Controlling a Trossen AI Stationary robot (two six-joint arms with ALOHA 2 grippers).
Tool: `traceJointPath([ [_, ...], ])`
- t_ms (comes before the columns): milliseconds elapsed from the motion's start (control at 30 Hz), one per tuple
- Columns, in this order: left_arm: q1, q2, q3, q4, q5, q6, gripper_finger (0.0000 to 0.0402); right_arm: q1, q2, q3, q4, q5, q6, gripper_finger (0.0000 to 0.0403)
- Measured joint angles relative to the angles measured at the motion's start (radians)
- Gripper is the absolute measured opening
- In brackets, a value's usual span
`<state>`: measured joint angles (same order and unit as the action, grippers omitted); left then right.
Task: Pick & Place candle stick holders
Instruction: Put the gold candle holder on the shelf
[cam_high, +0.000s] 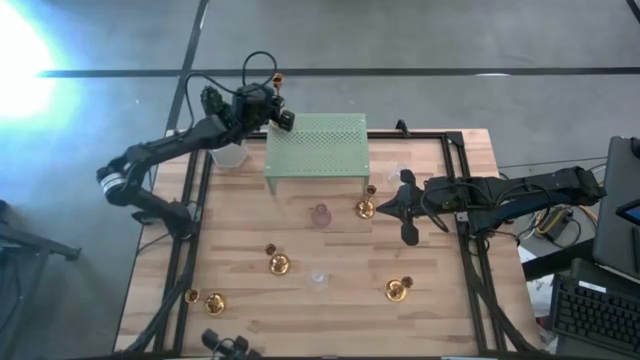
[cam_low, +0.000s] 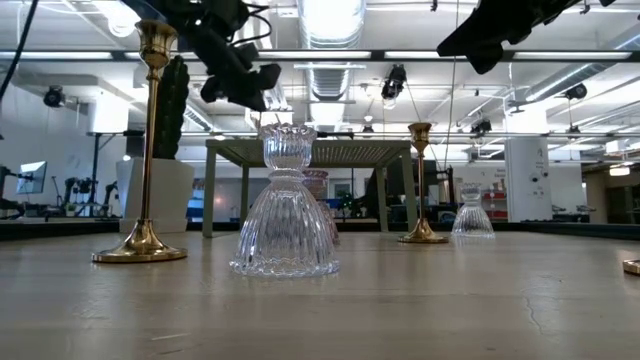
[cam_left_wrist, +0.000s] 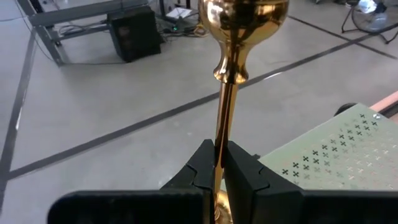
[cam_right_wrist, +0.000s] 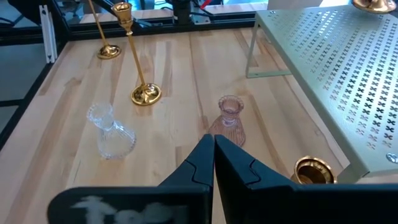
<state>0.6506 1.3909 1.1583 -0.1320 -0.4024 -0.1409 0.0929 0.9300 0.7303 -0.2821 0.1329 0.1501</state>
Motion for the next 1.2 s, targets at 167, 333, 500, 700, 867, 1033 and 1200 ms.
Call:
traceJointPath([
  [167, 0.002, 0.019, 0.000, 0.000, 0.001, -0.015, 0.0019, 0.000, -0.001, 0.000, -0.002, 0.000, 0.000, 0.0008],
  [333, 0.011, 0.031, 0.000, 0.003, -0.002, -0.017, 0.0019, 0.000, -0.001, 0.000, -0.007, 0.000, 0.000, 0.0008],
  [500, 0.018, 0.030, 0.000, 0.000, -0.019, -0.017, 0.0019, 0.000, -0.001, 0.000, -0.008, 0.000, 0.003, 0.0008],
  [700, 0.018, 0.028, 0.000, -0.018, -0.017, -0.018, 0.0019, 0.000, -0.001, 0.000, -0.008, 0.000, 0.003, 0.0008],
  [867, 0.020, 0.027, 0.000, -0.026, -0.017, -0.021, 0.0019, 0.000, -0.001, 0.000, -0.009, 0.000, 0.004, 0.0008],
  [1033, 0.021, 0.026, 0.000, -0.045, -0.016, -0.037, 0.0027, 0.000, 0.000, 0.000, -0.009, 0.000, 0.007, 0.0008],
  [1200, 0.021, 0.025, 0.002, -0.069, -0.014, -0.037, 0.0030, 0.000, 0.000, 0.000, -0.009, 0.000, 0.007, 0.0008],
])
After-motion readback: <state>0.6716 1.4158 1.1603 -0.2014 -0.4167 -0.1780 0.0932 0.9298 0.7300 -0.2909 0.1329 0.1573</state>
